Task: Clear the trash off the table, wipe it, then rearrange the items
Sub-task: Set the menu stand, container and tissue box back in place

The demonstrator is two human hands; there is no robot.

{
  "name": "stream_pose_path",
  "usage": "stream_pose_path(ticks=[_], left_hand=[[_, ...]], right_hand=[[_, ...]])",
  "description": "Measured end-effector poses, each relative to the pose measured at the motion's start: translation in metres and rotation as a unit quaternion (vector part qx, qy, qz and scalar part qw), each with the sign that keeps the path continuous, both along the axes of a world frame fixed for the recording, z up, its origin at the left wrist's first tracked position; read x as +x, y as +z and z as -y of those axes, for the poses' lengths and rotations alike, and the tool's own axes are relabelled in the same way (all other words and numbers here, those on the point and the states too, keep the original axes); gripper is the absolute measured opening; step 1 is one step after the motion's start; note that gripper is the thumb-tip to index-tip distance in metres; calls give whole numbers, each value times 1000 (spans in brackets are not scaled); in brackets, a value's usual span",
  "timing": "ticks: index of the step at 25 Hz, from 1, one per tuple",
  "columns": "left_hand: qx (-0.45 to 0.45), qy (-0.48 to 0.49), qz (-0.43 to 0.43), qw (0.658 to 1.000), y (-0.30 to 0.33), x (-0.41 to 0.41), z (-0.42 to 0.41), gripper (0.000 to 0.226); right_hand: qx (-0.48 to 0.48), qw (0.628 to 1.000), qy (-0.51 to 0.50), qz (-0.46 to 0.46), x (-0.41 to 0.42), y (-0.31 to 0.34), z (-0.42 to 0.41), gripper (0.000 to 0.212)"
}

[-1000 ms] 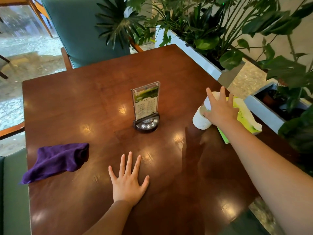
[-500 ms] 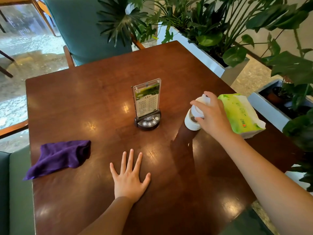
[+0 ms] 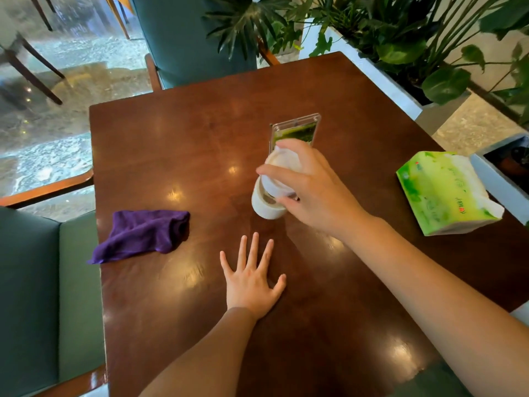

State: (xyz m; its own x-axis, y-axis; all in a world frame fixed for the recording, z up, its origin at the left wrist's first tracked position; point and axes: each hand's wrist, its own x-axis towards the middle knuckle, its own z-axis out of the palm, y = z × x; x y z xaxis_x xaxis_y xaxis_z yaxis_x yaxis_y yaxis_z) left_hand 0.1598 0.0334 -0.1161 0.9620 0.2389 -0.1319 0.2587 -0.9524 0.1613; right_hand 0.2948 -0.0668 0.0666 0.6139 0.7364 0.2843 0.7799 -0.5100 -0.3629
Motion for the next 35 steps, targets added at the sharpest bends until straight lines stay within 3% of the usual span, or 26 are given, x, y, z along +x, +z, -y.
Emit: stream_pose_path(ticks=[7, 14, 16, 19, 22, 28, 30, 33, 35], left_hand=[[-22, -10, -5, 1000, 1, 0, -2, 74], [-25, -11, 12, 1000, -2, -1, -1, 75], [-21, -14, 6, 1000, -2, 0, -2, 74], [-19, -13, 3, 1000, -2, 0, -1, 74], [-19, -10, -1, 1000, -3, -1, -2, 74], [-11, -43, -35, 998, 3, -1, -2, 66], [-19, -37, -53, 998, 6, 5, 2, 66], [-40, 8, -70, 997, 11, 17, 24, 69], [-21, 23, -67, 997, 5, 15, 37, 71]], right_hand=[[-41, 998, 41, -22, 27, -12, -79, 54], [-68, 996, 21, -52, 41, -37, -89, 56], [-92, 995, 17, -28, 40, -39, -87, 58], [-157, 984, -2, 80, 34, -43, -84, 57], [-138, 983, 10, 116, 29, -46, -84, 53], [-139, 989, 14, 51, 24, -40, -77, 51], [-94, 995, 5, 35, 19, -36, -58, 46], [-8, 996, -61, 58, 13, -38, -10, 36], [-3, 989, -127, 73, 14, -44, 30, 33]])
